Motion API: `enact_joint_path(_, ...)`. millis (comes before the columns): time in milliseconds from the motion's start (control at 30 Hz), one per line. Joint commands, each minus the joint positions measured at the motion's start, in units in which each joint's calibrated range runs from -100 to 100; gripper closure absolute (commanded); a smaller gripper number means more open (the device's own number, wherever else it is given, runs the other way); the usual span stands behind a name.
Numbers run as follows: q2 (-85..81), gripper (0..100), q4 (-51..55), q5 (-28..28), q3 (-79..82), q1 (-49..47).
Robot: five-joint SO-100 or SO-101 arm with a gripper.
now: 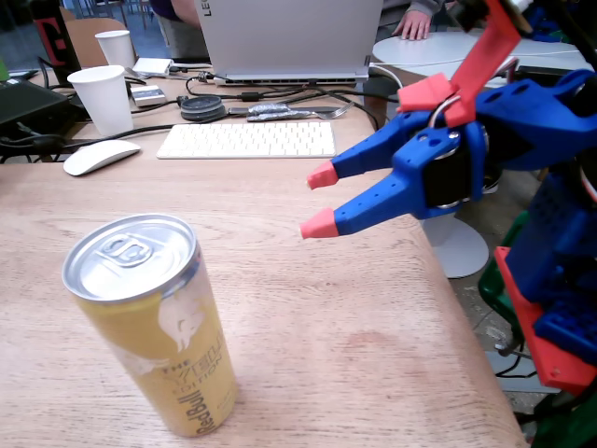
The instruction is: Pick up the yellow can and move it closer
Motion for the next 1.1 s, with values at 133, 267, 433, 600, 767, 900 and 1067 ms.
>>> enact_joint_path(133, -0.81, 73, 0.15, -0.05, 0.42, -1.45)
enact_joint_path(267, -0.81, 73, 0.15, -0.05, 0.42, -1.45)
enact_joint_path(433, 0.99, 73, -0.26, -0.05, 0.42, -1.62)
enact_joint_path(600, 11.54, 73, -1.25, -0.05, -0.71, -0.26)
enact_joint_path(767, 20.03, 73, -18.90, -0.10, 0.04, -1.62)
enact_joint_path(900, 38.99, 73, -38.77, 0.00, -0.52, -1.78)
enact_joint_path(1067, 45.33, 73, -44.93, -0.05, -0.52, -2.29)
